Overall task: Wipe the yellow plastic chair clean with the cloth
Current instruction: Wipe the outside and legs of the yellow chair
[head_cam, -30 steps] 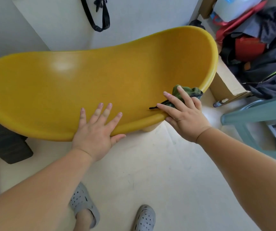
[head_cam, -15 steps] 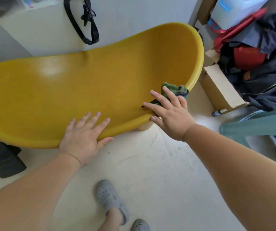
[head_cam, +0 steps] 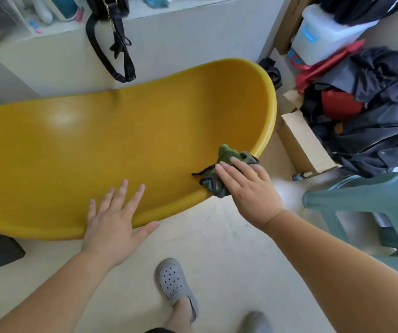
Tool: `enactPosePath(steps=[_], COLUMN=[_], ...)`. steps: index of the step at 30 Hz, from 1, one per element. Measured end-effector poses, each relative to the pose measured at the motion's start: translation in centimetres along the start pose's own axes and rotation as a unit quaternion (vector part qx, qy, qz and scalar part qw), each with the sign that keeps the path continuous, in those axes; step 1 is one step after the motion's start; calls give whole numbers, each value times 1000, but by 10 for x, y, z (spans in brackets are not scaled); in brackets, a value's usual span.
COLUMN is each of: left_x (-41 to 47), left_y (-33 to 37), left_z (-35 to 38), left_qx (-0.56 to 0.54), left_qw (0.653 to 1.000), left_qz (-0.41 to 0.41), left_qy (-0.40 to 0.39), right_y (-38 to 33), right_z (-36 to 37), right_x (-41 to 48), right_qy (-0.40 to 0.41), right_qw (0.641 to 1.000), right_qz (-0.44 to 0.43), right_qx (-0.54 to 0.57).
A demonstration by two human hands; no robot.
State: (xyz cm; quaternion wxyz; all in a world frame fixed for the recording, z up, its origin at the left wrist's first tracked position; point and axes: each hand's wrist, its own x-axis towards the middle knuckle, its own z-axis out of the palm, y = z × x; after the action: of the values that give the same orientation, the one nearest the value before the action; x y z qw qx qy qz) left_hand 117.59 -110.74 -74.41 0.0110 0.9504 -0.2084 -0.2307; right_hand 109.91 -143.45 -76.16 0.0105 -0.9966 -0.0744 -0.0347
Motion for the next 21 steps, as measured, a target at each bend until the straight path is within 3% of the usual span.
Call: enactPosePath(steps=[4,10,13,18,21], left_x=[5,37,45,53,73], left_y=[66,172,215,278,300], left_z=[-10,-38,-41,-41,-44], left_qx=[-78,-120,-119,-91,-69], left_qw=[996,984,982,984,983], left_qz=[16,25,1,-27,-41], left_qy=[41,125,147,153,163], right_y=[22,75,114,169,191], right_z=[2,-7,-14,-38,-34], right_x=[3,-15,-41,-79,-87], right_qy=[98,152,130,10,-9], right_qw=[994,981,975,951,940], right_qz=[-2,-30,-43,16,15], right_qx=[39,114,177,309,341])
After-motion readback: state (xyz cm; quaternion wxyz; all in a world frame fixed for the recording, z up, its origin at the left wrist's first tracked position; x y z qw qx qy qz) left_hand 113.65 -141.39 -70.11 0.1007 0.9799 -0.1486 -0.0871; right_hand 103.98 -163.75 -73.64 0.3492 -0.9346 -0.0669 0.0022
